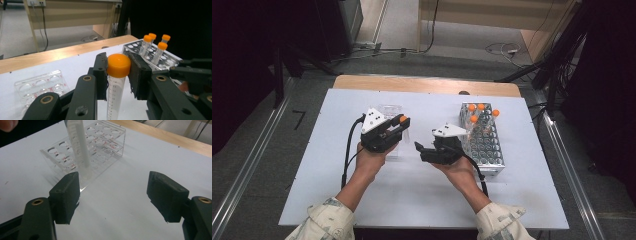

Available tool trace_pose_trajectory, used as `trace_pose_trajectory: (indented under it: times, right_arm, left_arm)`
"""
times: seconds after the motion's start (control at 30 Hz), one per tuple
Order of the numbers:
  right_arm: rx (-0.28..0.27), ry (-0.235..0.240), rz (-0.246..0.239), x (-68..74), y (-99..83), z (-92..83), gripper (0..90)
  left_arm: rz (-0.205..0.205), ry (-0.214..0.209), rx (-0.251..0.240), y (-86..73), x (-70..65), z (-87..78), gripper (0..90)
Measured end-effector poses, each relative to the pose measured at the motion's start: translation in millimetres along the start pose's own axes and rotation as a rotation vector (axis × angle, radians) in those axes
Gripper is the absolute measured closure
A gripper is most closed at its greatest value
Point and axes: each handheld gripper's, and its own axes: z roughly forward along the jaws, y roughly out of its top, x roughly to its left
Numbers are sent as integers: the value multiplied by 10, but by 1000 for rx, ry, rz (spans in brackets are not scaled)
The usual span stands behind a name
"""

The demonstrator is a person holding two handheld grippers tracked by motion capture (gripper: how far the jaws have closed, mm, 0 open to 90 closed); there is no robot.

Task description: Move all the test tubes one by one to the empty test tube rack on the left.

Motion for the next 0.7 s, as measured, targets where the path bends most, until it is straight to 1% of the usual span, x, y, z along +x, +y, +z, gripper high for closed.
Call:
trace_pose_trajectory:
  times: [0.13,0.2,0.3,0.37,0.53,0.7]
  right_arm:
    - [4,-5,7,-14,-32,-26,251]
    - [2,-9,7,-21,-48,-30,251]
    - [-2,-13,20,-26,-73,-39,251]
    - [-2,-13,16,-32,-84,-40,249]
    - [2,-14,21,-44,-93,-55,247]
    - [4,-10,22,-56,-104,-67,248]
  left_arm:
    - [-8,14,-11,67,47,-3,696]
    - [-8,26,-17,106,75,-4,696]
    - [-8,46,-20,159,130,-6,696]
    - [-12,64,-23,185,177,-2,696]
    - [-29,103,-15,199,294,35,696]
    - [-32,132,-11,202,374,81,696]
